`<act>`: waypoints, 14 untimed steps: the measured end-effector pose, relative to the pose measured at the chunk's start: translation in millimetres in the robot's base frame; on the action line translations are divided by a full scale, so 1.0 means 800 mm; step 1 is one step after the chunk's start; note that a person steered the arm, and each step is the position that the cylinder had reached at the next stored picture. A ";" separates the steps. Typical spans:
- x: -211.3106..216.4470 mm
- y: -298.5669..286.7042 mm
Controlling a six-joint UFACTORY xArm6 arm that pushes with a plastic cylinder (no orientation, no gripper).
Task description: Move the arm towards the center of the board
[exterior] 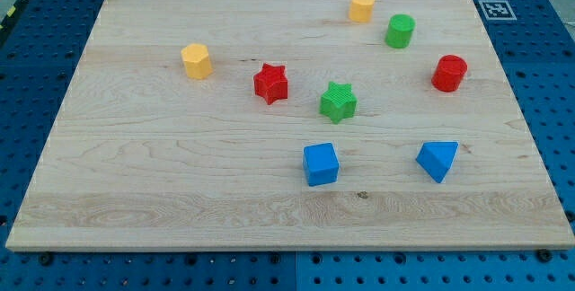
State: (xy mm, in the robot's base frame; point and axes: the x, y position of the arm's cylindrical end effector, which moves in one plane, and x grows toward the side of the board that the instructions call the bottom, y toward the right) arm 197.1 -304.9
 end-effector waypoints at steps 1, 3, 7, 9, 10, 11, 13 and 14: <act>0.000 0.000; 0.000 0.018; 0.000 0.085; 0.000 0.114; 0.000 0.128; 0.000 0.139; 0.000 0.140; 0.009 0.142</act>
State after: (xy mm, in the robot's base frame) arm 204.1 -191.0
